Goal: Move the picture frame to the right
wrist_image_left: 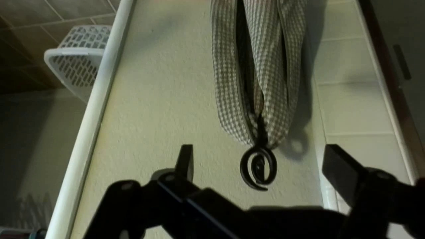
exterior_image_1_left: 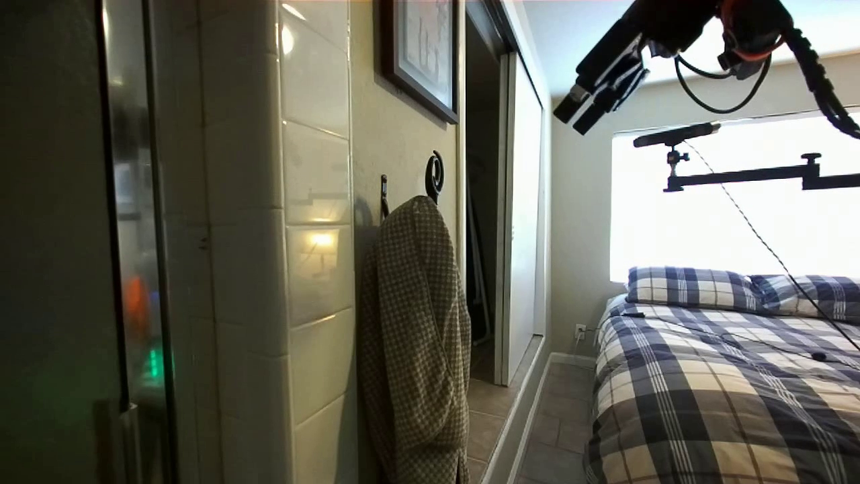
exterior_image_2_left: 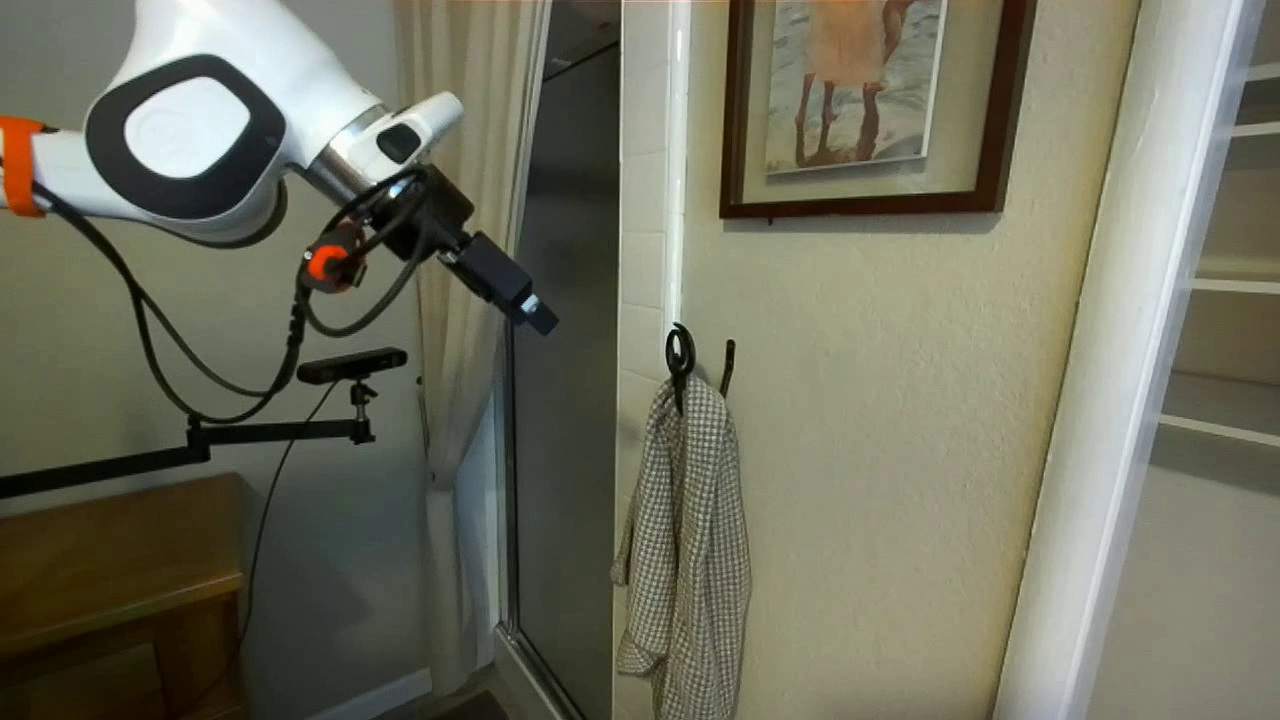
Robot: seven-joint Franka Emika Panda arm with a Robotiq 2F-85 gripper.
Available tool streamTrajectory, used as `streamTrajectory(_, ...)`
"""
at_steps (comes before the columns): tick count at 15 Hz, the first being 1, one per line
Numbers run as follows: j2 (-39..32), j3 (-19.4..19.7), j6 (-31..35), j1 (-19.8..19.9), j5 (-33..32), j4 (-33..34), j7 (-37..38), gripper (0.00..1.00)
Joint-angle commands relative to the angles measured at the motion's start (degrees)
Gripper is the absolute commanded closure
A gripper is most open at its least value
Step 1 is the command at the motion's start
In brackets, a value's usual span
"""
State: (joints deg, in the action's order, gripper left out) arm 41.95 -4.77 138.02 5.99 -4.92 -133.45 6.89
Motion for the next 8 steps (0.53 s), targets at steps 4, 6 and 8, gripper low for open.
streamTrajectory(4, -5.0, -5.1, 15.8, 5.0, -3.8, 5.8, 6.9, 0.0)
streamTrajectory(6, -5.6, -5.8, 19.5, 5.8, -4.4, 6.5, 6.4, 0.0)
streamTrajectory(8, -4.3, -4.7, 17.6, 4.1, -2.8, 5.0, 4.8, 0.0)
